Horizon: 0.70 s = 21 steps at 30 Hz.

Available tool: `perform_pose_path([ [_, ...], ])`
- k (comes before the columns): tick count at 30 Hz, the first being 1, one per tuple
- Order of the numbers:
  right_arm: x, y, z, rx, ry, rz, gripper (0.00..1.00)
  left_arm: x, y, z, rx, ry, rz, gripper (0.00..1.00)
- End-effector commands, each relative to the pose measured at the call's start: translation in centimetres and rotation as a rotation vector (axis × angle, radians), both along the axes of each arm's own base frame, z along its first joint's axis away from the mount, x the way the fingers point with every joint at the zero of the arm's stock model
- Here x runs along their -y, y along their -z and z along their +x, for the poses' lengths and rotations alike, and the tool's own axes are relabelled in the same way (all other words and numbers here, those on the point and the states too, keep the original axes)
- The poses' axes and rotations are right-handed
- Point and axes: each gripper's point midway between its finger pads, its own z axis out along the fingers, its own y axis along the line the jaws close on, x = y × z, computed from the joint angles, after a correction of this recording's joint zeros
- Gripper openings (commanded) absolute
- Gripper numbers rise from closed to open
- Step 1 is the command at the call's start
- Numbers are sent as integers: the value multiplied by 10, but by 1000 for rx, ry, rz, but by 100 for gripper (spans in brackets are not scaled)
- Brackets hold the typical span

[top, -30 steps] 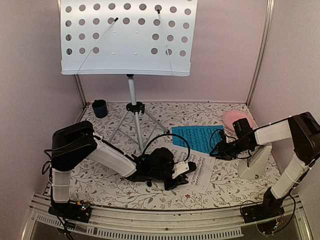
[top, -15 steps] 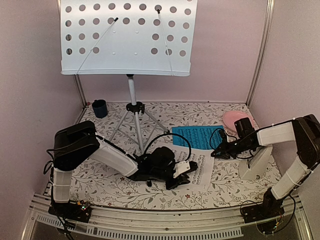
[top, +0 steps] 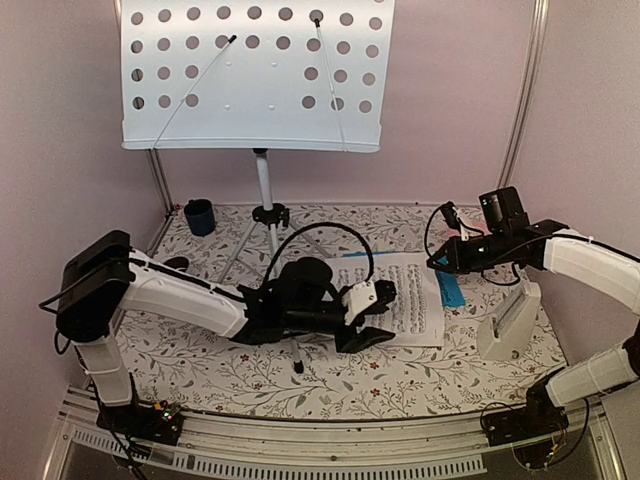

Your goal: Set up the instrument practice props

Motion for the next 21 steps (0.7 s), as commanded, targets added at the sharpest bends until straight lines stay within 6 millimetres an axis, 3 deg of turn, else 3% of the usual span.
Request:
perform_pose_path([
  [1,5,-23,-18,78,-51,-127,0,-8,-61,9,93,-35,-105,60],
  [6,-2,-74,-29,222,-120,-138,0,-20,-93,24,177,-83,-89,63],
  [12,-12,-125,-50,308,-215,-116,0,-31,-115,39,255,-135,-36,67],
  [14,-13,-133,-57,335,-244,-136,0,-34,-122,46,285,-155,-27,71],
  [18,-17,-139,-70,366,-281,-194,0,-38,-142,48,334,-161,-34,89],
  [21,-24,-140,-83,378,-337,-216,0,-43,-153,49,362,-165,-21,92],
])
